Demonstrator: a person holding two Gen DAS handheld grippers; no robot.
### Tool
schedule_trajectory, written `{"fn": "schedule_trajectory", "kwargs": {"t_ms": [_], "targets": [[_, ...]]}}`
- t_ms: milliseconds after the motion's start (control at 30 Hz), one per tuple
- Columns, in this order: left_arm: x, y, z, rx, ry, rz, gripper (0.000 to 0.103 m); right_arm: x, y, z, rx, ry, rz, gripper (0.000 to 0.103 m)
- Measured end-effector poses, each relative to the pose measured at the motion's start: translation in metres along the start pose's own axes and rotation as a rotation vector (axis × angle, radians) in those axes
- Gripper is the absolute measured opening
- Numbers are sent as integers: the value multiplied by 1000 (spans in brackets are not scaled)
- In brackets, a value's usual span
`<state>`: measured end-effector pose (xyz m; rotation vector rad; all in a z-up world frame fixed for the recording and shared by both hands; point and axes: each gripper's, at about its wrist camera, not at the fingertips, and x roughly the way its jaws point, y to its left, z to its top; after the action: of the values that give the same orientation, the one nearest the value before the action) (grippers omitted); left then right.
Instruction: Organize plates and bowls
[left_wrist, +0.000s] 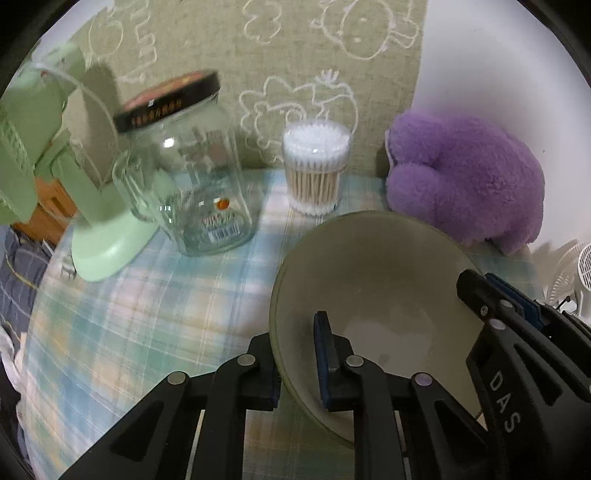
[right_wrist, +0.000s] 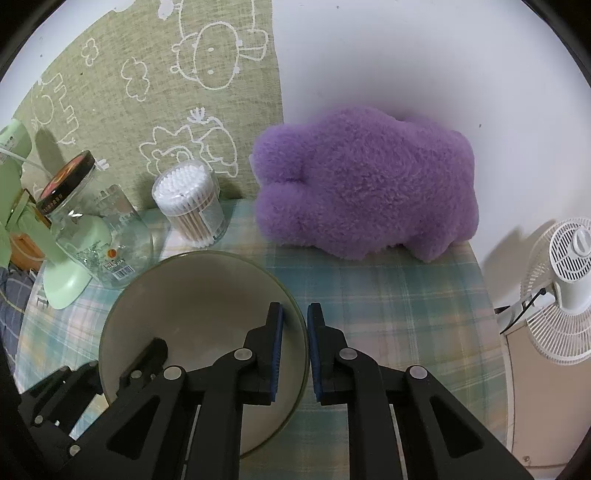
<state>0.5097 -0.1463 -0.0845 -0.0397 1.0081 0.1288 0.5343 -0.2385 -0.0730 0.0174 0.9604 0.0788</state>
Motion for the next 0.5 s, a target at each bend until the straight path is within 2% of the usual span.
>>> {"fn": "schedule_trajectory", "kwargs": {"t_ms": [500], "targets": [[-1, -1, 2, 18, -4, 3, 12, 5, -1, 2, 19, 8, 0, 17]]}}
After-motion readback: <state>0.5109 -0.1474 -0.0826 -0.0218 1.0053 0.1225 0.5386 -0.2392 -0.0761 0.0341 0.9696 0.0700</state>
